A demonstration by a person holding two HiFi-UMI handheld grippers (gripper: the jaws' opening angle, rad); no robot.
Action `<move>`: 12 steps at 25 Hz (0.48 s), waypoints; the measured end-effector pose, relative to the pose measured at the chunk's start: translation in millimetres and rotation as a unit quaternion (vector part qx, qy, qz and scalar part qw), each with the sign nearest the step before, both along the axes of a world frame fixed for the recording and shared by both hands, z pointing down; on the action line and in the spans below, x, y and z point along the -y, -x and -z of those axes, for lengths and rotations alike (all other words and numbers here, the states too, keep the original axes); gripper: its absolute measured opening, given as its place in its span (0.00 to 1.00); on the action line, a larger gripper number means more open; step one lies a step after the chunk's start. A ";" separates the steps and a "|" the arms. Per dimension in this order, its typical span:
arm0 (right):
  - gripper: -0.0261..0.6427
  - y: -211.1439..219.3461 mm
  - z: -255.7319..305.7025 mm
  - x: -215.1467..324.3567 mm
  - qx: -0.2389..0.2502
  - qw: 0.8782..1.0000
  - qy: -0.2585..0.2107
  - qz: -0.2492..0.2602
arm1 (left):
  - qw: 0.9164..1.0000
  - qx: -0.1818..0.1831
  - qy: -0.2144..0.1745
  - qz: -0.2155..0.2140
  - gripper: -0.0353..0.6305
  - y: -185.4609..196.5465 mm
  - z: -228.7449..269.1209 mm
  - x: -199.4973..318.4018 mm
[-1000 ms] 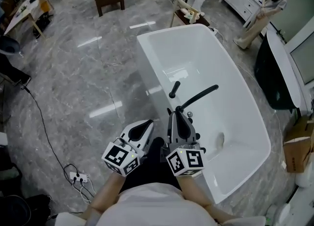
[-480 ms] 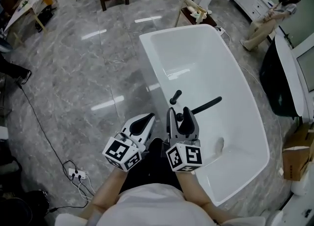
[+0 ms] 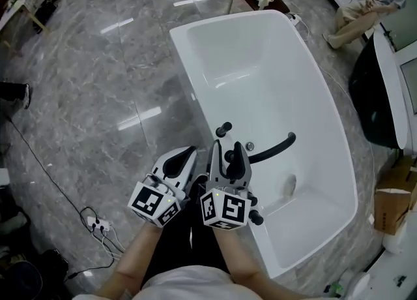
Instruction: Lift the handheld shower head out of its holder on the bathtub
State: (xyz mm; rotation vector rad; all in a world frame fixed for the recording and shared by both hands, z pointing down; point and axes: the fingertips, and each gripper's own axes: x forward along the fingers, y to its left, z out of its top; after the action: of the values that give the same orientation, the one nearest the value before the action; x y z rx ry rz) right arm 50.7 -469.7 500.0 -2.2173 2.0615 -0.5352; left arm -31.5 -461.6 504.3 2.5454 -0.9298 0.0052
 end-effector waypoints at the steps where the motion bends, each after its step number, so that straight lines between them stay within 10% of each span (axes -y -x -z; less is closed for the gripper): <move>1: 0.35 -1.4 -7.8 2.6 0.003 1.000 0.007 -0.003 | 1.000 0.001 0.003 0.000 0.07 -1.4 -5.6 3.5; 12: 0.35 -25.3 -101.9 38.4 0.015 0.994 0.079 -0.067 | 0.999 0.014 0.040 0.020 0.07 4.4 -75.2 37.4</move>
State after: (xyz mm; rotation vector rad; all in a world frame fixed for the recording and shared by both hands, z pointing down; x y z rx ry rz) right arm 76.0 -508.1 601.9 -2.3976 1.8994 -0.7378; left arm -35.9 -499.0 579.5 2.4586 -0.9706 0.0651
